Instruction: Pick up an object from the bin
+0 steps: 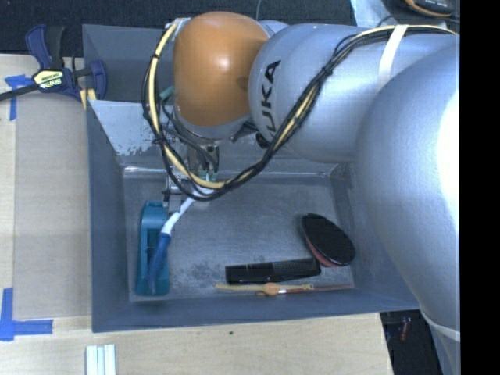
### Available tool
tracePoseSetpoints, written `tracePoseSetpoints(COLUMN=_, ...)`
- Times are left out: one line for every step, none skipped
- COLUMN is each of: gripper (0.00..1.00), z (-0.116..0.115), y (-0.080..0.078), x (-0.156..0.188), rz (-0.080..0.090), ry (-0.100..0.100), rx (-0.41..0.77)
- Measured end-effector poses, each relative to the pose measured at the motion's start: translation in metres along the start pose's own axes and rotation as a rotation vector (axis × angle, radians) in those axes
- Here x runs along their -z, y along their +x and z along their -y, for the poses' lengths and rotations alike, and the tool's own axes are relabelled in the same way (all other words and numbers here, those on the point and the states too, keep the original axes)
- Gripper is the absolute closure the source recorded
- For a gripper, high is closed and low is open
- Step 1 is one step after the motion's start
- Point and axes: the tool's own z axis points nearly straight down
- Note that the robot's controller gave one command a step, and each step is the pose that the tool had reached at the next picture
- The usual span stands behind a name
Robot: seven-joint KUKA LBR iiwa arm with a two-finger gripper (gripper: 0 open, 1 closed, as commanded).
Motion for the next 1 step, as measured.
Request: tracePoseSetpoints(gripper=0.0, z=0.0233, y=0.0094, x=-0.0703, rz=0.002, ry=0.0, rx=0.091)
